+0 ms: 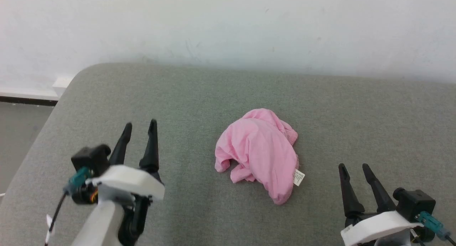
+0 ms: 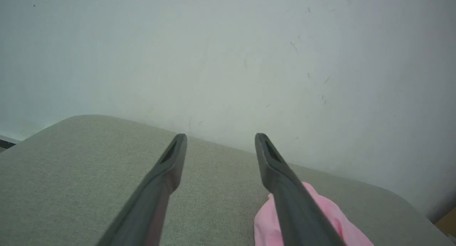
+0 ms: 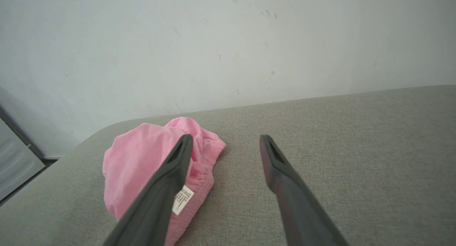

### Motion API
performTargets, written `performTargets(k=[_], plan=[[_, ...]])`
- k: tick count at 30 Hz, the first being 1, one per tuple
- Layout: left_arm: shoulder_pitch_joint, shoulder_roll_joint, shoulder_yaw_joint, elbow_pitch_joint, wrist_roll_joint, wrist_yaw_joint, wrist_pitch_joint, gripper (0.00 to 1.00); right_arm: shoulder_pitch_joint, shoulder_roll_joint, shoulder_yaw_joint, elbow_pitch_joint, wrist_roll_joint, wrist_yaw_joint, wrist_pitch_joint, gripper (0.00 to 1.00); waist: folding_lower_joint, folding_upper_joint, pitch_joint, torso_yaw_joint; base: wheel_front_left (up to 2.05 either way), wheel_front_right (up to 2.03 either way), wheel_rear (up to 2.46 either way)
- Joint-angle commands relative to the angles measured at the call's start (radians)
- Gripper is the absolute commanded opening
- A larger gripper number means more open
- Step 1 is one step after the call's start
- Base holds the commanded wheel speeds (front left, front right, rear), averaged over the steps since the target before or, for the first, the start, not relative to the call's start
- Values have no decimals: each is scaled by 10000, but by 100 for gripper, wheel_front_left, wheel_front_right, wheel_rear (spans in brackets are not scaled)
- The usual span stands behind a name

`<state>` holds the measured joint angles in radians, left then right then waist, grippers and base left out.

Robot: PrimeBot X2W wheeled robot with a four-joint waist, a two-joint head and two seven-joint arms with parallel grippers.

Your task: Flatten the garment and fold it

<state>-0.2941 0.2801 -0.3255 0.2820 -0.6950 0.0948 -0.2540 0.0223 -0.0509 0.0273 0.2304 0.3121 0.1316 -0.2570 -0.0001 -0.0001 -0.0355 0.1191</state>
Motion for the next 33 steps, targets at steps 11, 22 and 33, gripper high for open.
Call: performTargets(k=[11, 22, 33], plan=[[2760, -1337, 1376, -1330, 2512, 196, -76, 100, -23, 7, 254, 1019, -12, -9, 161, 100, 1, 1, 18, -96, 0, 0, 0], [2625, -1898, 2143, -1357, 3303, -413, -77, 100, -1910, 7, 2035, 1428, 476, -9, 4539, 100, 1, 1, 359, 157, 0, 0, 0], [2383, -2220, 2354, -1218, 3539, -771, -77, 100, -2986, 7, 2710, 2138, 186, -9, 7071, 34, 1, 1, 774, 639, 0, 0, 0]])
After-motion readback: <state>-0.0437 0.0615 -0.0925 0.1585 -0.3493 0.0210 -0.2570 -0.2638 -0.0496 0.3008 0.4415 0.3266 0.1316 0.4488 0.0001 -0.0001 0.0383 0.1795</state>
